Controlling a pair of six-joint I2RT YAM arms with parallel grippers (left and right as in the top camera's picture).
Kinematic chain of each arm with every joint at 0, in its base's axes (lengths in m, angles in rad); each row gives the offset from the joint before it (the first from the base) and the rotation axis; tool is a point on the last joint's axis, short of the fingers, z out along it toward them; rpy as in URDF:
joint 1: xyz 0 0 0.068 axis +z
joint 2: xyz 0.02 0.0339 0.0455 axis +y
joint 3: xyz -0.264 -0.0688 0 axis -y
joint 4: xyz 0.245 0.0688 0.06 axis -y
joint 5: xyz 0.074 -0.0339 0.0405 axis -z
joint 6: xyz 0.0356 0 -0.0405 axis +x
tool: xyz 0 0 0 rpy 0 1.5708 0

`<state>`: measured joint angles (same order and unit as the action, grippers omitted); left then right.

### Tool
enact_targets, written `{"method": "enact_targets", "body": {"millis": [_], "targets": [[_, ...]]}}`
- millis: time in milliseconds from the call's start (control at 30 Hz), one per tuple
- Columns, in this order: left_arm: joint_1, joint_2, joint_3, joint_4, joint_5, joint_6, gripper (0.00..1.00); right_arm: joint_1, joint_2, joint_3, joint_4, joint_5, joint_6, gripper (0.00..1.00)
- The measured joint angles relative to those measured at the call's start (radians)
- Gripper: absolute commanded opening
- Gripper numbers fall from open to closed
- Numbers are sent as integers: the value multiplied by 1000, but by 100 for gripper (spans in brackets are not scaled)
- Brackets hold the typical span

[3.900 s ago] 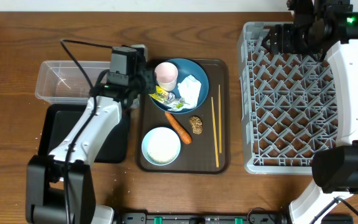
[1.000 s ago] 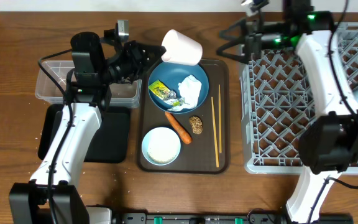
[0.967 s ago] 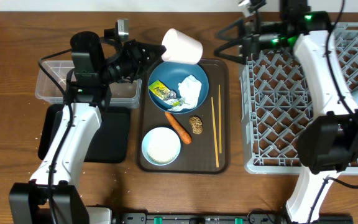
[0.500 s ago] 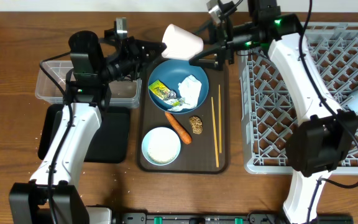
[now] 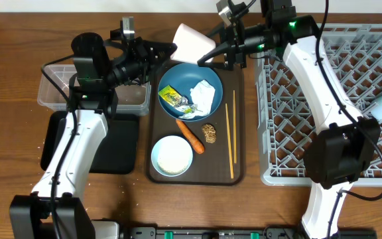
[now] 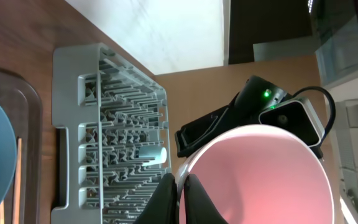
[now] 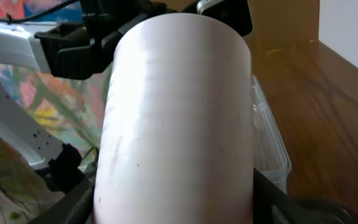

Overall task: Sort waste into correct bins and load items into the dishwasher rack
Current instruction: 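Grasp the pink cup with the right gripper and open the left, then carry the pink cup with the right gripper toward the dish rack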

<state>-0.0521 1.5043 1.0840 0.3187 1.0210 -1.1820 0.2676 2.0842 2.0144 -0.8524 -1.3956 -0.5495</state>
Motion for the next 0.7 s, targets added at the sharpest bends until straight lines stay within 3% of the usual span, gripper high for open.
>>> {"method": "enact_targets", "body": {"millis": [33, 133, 333, 500, 700], "targets": [[0, 0, 0, 0, 0, 0, 9, 0, 0, 0, 0, 2, 0, 38], [0, 0, 0, 1, -3, 8, 33, 0, 0, 0, 2, 18, 3, 37], [0, 0, 0, -32, -4, 135, 53, -5, 0, 0, 2, 132, 100, 30], [32, 0, 0, -129, -11, 309, 67, -60, 0, 0, -39, 233, 197, 28], [71, 0, 1, -357, -147, 551, 73, -211, -24, -1, -159, 390, 268, 29]]}}
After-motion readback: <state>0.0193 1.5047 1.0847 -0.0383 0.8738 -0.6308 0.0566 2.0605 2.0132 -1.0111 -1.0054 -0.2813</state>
